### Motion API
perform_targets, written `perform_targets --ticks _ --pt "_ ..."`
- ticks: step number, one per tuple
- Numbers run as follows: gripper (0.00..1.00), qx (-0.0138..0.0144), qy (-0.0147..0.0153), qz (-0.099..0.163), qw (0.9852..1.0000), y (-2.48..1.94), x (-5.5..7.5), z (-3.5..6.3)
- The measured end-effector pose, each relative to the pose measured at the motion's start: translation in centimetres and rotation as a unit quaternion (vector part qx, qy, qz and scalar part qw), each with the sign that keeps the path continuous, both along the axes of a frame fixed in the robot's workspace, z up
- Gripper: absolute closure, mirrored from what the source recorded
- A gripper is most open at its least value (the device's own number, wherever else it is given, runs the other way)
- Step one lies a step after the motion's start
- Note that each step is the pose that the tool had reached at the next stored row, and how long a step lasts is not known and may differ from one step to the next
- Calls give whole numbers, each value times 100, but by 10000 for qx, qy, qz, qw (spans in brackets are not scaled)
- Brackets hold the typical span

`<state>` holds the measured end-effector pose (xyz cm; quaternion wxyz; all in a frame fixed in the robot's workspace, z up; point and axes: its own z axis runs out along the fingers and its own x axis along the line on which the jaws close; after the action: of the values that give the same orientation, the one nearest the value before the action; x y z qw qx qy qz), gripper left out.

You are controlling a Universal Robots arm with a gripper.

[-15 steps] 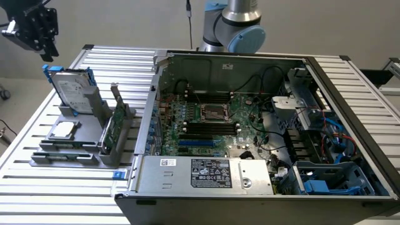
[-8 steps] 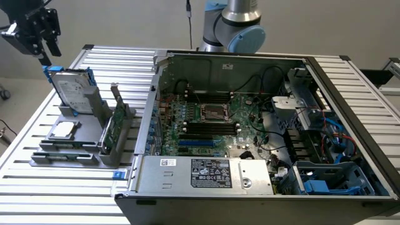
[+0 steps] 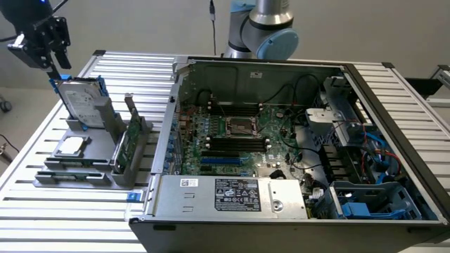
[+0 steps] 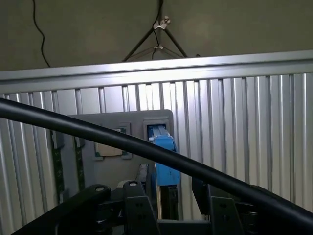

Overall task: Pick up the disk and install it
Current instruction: 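Pick up the disk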

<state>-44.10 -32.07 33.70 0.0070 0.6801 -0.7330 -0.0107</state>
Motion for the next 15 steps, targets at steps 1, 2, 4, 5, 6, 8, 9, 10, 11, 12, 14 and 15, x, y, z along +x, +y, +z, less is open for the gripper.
perform_targets --ticks 1,2,4,5,6,8,9,10,11,12,14,15 --pt "51 0 0 13 10000 0 -1 -18" --pt "51 0 0 27 10000 0 -2 -36" --pt "51 0 -1 59 10000 0 -7 -74" --pt "51 0 -1 76 10000 0 -10 -92" --pt "51 0 0 94 10000 0 -13 -109" --pt "51 0 -1 137 9999 0 -19 -145" --pt "51 0 -1 163 9999 0 -21 -164" --pt "51 0 -1 191 9998 0 -23 -182" --pt "51 0 -1 221 9998 0 -24 -200" --pt "51 0 -1 249 9997 0 -26 -219" --pt "51 0 0 306 9995 0 -30 -254" --pt "51 0 0 332 9994 0 -31 -273"
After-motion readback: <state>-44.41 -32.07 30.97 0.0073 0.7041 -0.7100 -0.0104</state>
